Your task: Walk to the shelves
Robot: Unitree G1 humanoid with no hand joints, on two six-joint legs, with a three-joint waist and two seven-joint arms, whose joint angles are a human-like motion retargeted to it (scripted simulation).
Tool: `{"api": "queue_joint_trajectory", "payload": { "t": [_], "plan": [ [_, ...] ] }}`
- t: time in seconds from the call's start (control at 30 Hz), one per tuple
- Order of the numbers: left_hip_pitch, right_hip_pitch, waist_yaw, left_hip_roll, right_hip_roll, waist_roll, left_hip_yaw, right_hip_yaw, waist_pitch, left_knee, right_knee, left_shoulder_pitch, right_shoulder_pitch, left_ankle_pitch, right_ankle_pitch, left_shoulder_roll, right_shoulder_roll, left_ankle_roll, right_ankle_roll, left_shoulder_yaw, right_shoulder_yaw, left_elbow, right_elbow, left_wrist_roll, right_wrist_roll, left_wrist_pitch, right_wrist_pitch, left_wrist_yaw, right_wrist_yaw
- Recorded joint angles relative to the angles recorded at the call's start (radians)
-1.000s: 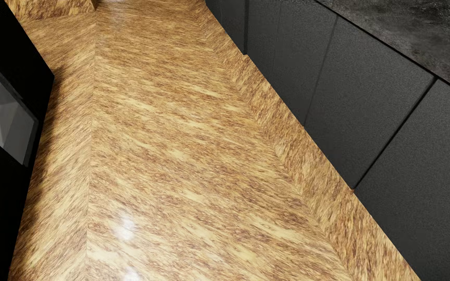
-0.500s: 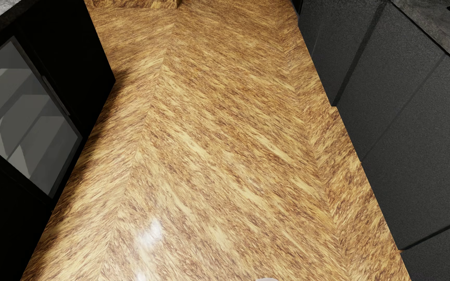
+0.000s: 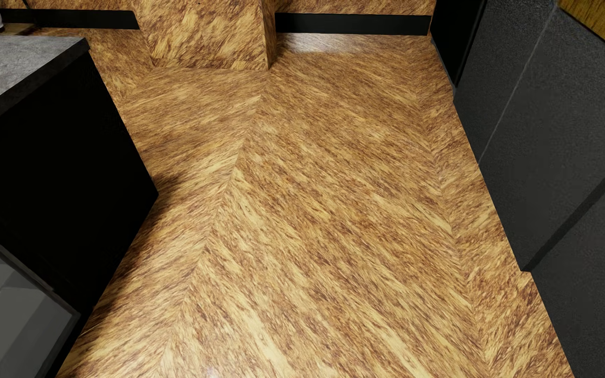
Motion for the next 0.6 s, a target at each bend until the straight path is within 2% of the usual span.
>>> {"api": "queue_joint_trajectory", "payload": {
  "t": [0.07,0.1,0.13,0.17,0.2,0.23,0.27,0.3,0.33,0.37,0.4,0.43,0.47,0.53,0.57,0.6],
  "plan": [
    [-0.121,0.14,0.095,0.008,-0.019,-0.017,0.0,0.0,0.004,-0.422,-0.074,0.071,-0.044,0.186,-0.001,0.013,-0.017,0.0,0.0,-0.002,-0.031,0.016,-0.101,0.0,0.0,0.0,0.0,0.0,0.0],
    [-0.148,0.187,0.128,0.017,-0.017,-0.015,0.0,0.0,-0.005,-0.646,-0.099,0.096,-0.077,0.015,-0.016,0.016,-0.027,0.0,0.0,-0.004,-0.034,0.023,-0.134,0.0,0.0,0.0,0.0,0.0,0.0],
    [-0.156,0.253,0.144,0.04,-0.01,-0.001,0.0,0.0,-0.006,-0.746,-0.117,0.123,-0.108,-0.367,-0.025,0.021,-0.04,0.0,0.0,-0.022,-0.05,0.015,-0.173,0.0,0.0,0.0,0.0,0.0,0.0],
    [-0.202,0.241,0.19,0.065,-0.051,-0.01,0.0,0.0,-0.042,-0.732,-0.078,0.134,-0.121,-0.583,-0.04,0.008,-0.045,0.0,0.0,-0.014,-0.075,0.06,-0.198,0.0,0.0,0.0,0.0,0.0,0.0],
    [-0.241,0.279,0.219,0.08,-0.065,-0.007,0.0,0.0,-0.036,-0.747,-0.067,0.146,-0.123,-0.564,-0.018,-0.001,-0.037,0.0,0.0,-0.007,-0.111,0.085,-0.205,0.0,0.0,0.0,0.0,0.0,0.0],
    [-0.281,0.314,0.238,0.076,-0.096,-0.017,0.0,0.0,-0.037,-0.692,-0.027,0.163,-0.11,-0.301,0.039,-0.012,-0.027,0.0,0.0,0.011,-0.142,0.112,-0.203,0.0,0.0,0.0,0.0,0.0,0.0],
    [-0.315,0.285,0.223,0.032,-0.142,-0.05,0.0,0.0,-0.06,-0.653,0.066,0.166,-0.1,-0.028,0.16,-0.015,-0.014,0.0,0.0,-0.007,-0.155,0.12,-0.187,0.0,0.0,0.0,0.0,0.0,0.0],
    [-0.323,0.262,0.172,-0.037,-0.169,-0.075,0.0,0.0,-0.054,-0.535,0.233,0.165,-0.069,0.076,0.333,-0.013,0.003,0.0,0.0,-0.046,-0.151,0.13,-0.142,0.0,0.0,0.0,0.0,0.0,0.0],
    [-0.276,0.175,0.146,-0.063,-0.184,-0.091,0.0,0.0,-0.043,-0.489,0.427,0.141,-0.053,0.061,0.448,-0.012,0.018,0.0,0.0,-0.031,-0.15,0.141,-0.1,0.0,0.0,0.0,0.0,0.0,0.0],
    [-0.215,0.056,0.128,-0.115,-0.188,-0.095,0.0,0.0,-0.021,-0.475,0.648,0.113,-0.055,0.048,0.367,-0.016,0.02,0.0,0.0,-0.013,-0.097,0.128,-0.061,0.0,0.0,0.0,0.0,0.0,0.0],
    [-0.092,-0.045,0.095,-0.128,-0.176,-0.087,0.0,0.0,0.008,-0.532,0.784,0.073,-0.061,-0.011,0.206,-0.015,0.021,0.0,0.0,0.0,-0.053,0.107,-0.021,0.0,0.0,0.0,0.0,0.0,0.0],
    [0.014,-0.141,0.04,-0.134,-0.151,-0.066,0.0,0.0,0.0,-0.586,0.828,0.033,-0.04,-0.091,0.089,-0.017,0.023,0.0,0.0,0.018,-0.024,0.099,0.012,0.0,0.0,0.0,0.0,0.0,0.0],
    [0.13,-0.198,-0.035,-0.121,-0.122,-0.042,0.0,0.0,0.017,-0.634,0.794,0.023,-0.01,-0.158,0.023,-0.01,0.019,0.0,0.0,0.083,-0.008,0.02,0.02,0.0,0.0,0.0,0.0,0.0,0.0],
    [0.322,-0.318,-0.151,-0.076,-0.095,0.003,0.0,0.0,0.022,-0.742,0.532,-0.041,0.047,-0.305,-0.001,0.028,0.002,0.0,0.0,0.094,0.003,-0.129,0.03,0.0,0.0,0.0,0.0,0.0,0.0],
    [0.39,-0.351,-0.194,-0.057,-0.099,0.012,0.0,0.0,0.017,-0.767,0.334,-0.081,0.071,-0.382,0.02,0.036,-0.004,0.0,0.0,0.122,0.008,-0.184,0.031,0.0,0.0,0.0,0.0,0.0,0.0],
    [0.437,-0.37,-0.223,-0.044,-0.101,0.017,0.0,0.0,0.003,-0.783,0.108,-0.122,0.093,-0.436,-0.037,0.038,-0.006,0.0,0.0,0.172,0.012,-0.218,0.027,0.0,0.0,0.0,0.0,0.0,0.0]
  ]
}}
